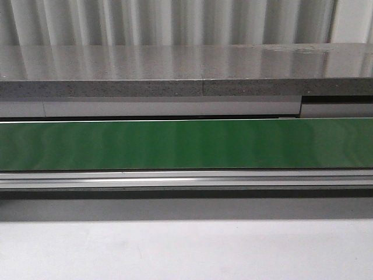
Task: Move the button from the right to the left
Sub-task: 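Close the right gripper on the button's black body and lift it, then carry the button over the belt and set it down with the right gripper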
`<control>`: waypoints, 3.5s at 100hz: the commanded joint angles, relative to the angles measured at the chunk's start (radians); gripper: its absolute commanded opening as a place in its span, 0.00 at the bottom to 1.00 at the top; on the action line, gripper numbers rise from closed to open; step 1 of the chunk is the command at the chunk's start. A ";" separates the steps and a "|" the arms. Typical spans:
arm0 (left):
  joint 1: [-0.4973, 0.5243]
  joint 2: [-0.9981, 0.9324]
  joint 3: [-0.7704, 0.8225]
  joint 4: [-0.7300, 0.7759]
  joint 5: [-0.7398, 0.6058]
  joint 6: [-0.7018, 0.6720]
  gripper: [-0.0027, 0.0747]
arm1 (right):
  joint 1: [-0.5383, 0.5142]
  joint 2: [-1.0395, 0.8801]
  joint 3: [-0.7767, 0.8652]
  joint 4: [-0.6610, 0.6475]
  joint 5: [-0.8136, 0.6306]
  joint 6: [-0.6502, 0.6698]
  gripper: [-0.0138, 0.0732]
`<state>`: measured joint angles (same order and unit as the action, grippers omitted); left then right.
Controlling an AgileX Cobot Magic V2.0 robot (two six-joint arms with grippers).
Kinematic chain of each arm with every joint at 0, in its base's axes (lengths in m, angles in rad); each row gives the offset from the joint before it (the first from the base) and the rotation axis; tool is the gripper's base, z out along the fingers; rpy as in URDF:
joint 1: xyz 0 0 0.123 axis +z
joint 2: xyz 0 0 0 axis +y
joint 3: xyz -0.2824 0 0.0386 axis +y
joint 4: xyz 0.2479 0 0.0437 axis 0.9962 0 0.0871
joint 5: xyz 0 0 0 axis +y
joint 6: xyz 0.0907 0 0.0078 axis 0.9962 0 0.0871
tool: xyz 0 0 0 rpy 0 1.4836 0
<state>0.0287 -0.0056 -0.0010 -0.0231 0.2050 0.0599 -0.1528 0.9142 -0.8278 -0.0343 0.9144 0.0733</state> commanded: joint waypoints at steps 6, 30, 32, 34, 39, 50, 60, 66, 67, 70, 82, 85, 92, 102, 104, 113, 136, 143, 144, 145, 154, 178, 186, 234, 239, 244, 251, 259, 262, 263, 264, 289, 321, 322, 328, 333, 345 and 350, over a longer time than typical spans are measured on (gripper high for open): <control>-0.008 -0.035 0.024 -0.006 -0.078 -0.002 0.01 | -0.020 0.097 -0.104 -0.007 -0.035 -0.001 0.86; -0.008 -0.035 0.024 -0.006 -0.078 -0.002 0.01 | -0.167 0.289 -0.216 -0.021 -0.050 0.010 0.86; -0.008 -0.035 0.024 -0.006 -0.078 -0.002 0.01 | -0.184 0.304 -0.221 -0.021 -0.054 0.014 0.86; -0.008 -0.035 0.024 -0.006 -0.078 -0.002 0.01 | -0.200 0.318 -0.226 -0.021 -0.058 0.018 0.86; -0.008 -0.035 0.024 -0.006 -0.078 -0.002 0.01 | -0.240 0.351 -0.235 -0.021 -0.070 0.024 0.86; -0.008 -0.035 0.024 -0.006 -0.078 -0.002 0.01 | -0.329 0.425 -0.241 -0.021 -0.094 0.052 0.86; -0.008 -0.035 0.024 -0.006 -0.078 -0.002 0.01 | -0.388 0.490 -0.241 -0.021 -0.129 0.058 0.86; -0.008 -0.035 0.024 -0.006 -0.078 -0.002 0.01 | -0.411 0.531 -0.241 -0.021 -0.152 0.058 0.86; -0.008 -0.035 0.024 -0.006 -0.078 -0.002 0.01 | -0.416 0.535 -0.241 -0.021 -0.158 0.058 0.86; -0.008 -0.035 0.024 -0.006 -0.078 -0.002 0.01 | -0.424 0.557 -0.241 -0.021 -0.172 0.058 0.86; -0.008 -0.035 0.024 -0.006 -0.078 -0.002 0.01 | -0.435 0.628 -0.241 -0.012 -0.217 0.059 0.86; -0.008 -0.035 0.024 -0.006 -0.078 -0.002 0.01 | -0.435 0.644 -0.241 -0.009 -0.226 0.059 0.86; -0.008 -0.035 0.024 -0.006 -0.078 -0.002 0.01 | -0.435 0.680 -0.241 0.001 -0.250 0.059 0.86; -0.008 -0.035 0.024 -0.006 -0.078 -0.002 0.01 | -0.435 0.725 -0.249 0.014 -0.279 0.059 0.86; -0.008 -0.035 0.024 -0.006 -0.078 -0.002 0.01 | -0.435 0.734 -0.254 0.018 -0.278 0.059 0.86; -0.008 -0.035 0.024 -0.006 -0.078 -0.002 0.01 | -0.430 0.771 -0.275 0.020 -0.278 0.058 0.86; -0.008 -0.035 0.024 -0.006 -0.078 -0.002 0.01 | -0.420 0.849 -0.333 0.022 -0.257 0.054 0.86; -0.008 -0.035 0.024 -0.006 -0.078 -0.002 0.01 | -0.416 0.864 -0.346 0.025 -0.253 0.048 0.86; -0.008 -0.035 0.024 -0.006 -0.078 -0.002 0.01 | -0.415 0.865 -0.348 0.026 -0.252 0.048 0.86; -0.008 -0.035 0.024 -0.006 -0.078 -0.002 0.01 | -0.415 0.867 -0.348 0.026 -0.251 0.047 0.86; -0.008 -0.035 0.024 -0.006 -0.078 -0.002 0.01 | -0.406 0.884 -0.351 0.028 -0.248 0.046 0.86; -0.008 -0.035 0.024 -0.006 -0.078 -0.002 0.01 | -0.398 0.915 -0.354 0.029 -0.263 0.044 0.71; -0.008 -0.035 0.024 -0.006 -0.078 -0.002 0.01 | -0.398 0.915 -0.354 0.029 -0.272 0.044 0.51; -0.008 -0.035 0.024 -0.006 -0.078 -0.002 0.01 | -0.396 0.797 -0.358 0.058 -0.245 0.044 0.21; -0.008 -0.035 0.024 -0.006 -0.078 -0.002 0.01 | -0.387 0.760 -0.358 0.058 -0.230 0.044 0.21; -0.008 -0.035 0.024 -0.006 -0.078 -0.002 0.01 | -0.375 0.723 -0.358 0.058 -0.208 0.044 0.21; -0.008 -0.035 0.024 -0.006 -0.078 -0.002 0.01 | -0.350 0.668 -0.358 0.058 -0.179 0.044 0.21; -0.008 -0.035 0.024 -0.006 -0.078 -0.002 0.01 | -0.306 0.623 -0.358 0.058 -0.139 0.042 0.21; -0.008 -0.035 0.024 -0.006 -0.078 -0.002 0.01 | -0.286 0.610 -0.358 0.058 -0.126 0.036 0.21; -0.008 -0.035 0.024 -0.006 -0.078 -0.002 0.01 | -0.275 0.604 -0.358 0.058 -0.123 0.030 0.21; -0.008 -0.035 0.024 -0.006 -0.078 -0.002 0.01 | -0.269 0.601 -0.358 0.058 -0.115 0.027 0.21; -0.008 -0.035 0.024 -0.006 -0.078 -0.002 0.01 | -0.055 0.582 -0.358 0.070 -0.044 -0.083 0.21; -0.008 -0.035 0.024 -0.006 -0.078 -0.002 0.01 | 0.007 0.641 -0.357 0.069 -0.028 -0.094 0.21; -0.008 -0.035 0.024 -0.006 -0.078 -0.002 0.01 | 0.007 0.644 -0.357 0.069 -0.028 -0.097 0.21; -0.008 -0.035 0.024 -0.006 -0.078 -0.002 0.01 | 0.007 0.668 -0.357 0.069 -0.028 -0.101 0.21; -0.008 -0.035 0.024 -0.006 -0.078 -0.002 0.01 | 0.007 0.683 -0.357 0.069 -0.028 -0.109 0.21; -0.008 -0.035 0.024 -0.006 -0.078 -0.002 0.01 | 0.008 0.694 -0.357 0.070 -0.024 -0.114 0.21; -0.008 -0.035 0.024 -0.006 -0.078 -0.002 0.01 | 0.008 0.694 -0.357 0.070 -0.027 -0.117 0.24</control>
<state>0.0287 -0.0056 -0.0010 -0.0231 0.2050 0.0599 -0.1448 1.6452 -1.1544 0.0364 0.9002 -0.0277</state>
